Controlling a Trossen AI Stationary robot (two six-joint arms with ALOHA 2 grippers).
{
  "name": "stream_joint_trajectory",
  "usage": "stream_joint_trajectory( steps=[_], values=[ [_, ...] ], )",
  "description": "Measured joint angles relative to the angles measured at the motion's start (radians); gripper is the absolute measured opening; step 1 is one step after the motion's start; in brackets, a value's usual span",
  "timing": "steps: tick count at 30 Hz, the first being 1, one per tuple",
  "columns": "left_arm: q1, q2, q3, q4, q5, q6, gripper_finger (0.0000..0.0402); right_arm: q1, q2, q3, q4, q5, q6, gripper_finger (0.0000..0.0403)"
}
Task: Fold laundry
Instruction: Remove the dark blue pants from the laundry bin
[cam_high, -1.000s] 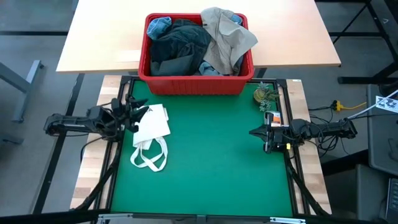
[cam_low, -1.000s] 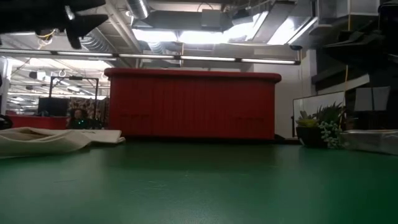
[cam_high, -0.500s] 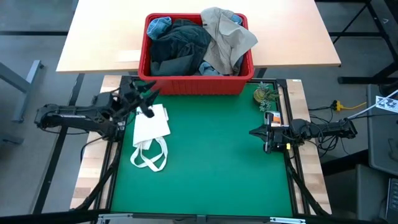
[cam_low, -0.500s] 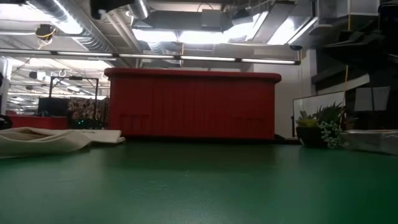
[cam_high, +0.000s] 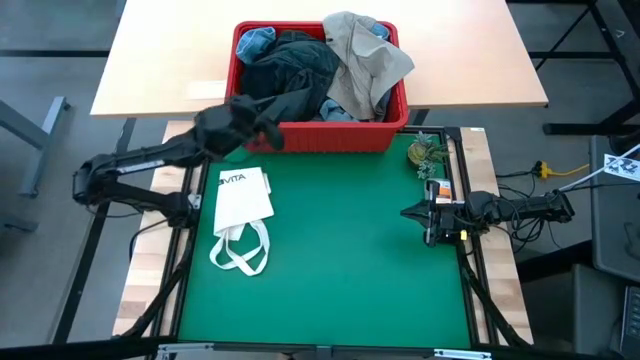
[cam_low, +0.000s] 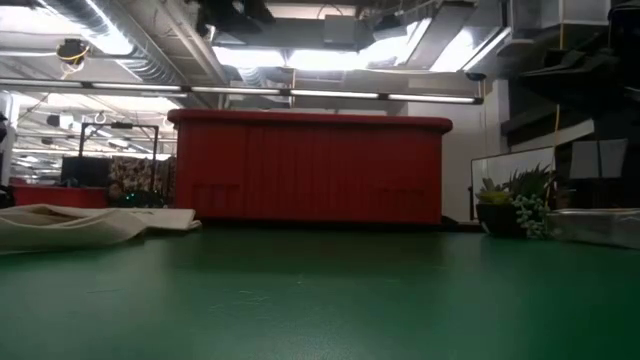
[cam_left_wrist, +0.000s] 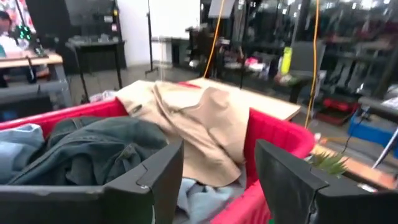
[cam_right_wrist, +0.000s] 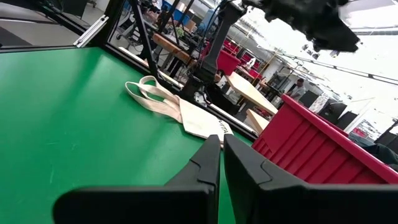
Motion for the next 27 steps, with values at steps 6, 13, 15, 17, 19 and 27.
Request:
stream_joint_trajectory(
  steps=[6, 13, 15, 17, 19, 27],
  values=[
    [0.126, 0.155, 0.079, -0.02, 0.112, -0.045, 0.0193, 0.0, 0.0, 0.0, 0.0, 0.0, 0.0, 0.0024],
    [0.261, 0.308, 0.132, -0.019, 0.204, -0.05, 0.0193, 0.0, 0.0, 0.0, -0.001, 0.0, 0.0, 0.0024],
    [0.296, 0.345, 0.142, -0.019, 0.237, -0.049, 0.0193, 0.0, 0.0, 0.0, -0.002, 0.0, 0.0, 0.0024],
    [0.328, 0.38, 0.15, -0.017, 0.266, -0.05, 0.0193, 0.0, 0.0, 0.0, -0.002, 0.0, 0.0, 0.0024],
    [0.357, 0.409, 0.151, -0.016, 0.293, -0.05, 0.0193, 0.0, 0.0, 0.0, -0.002, 0.0, 0.0, 0.0024],
    [0.436, 0.488, 0.152, -0.017, 0.476, -0.05, 0.0193, 0.0, 0.0, 0.0, -0.003, 0.0, 0.0, 0.0024]
  ],
)
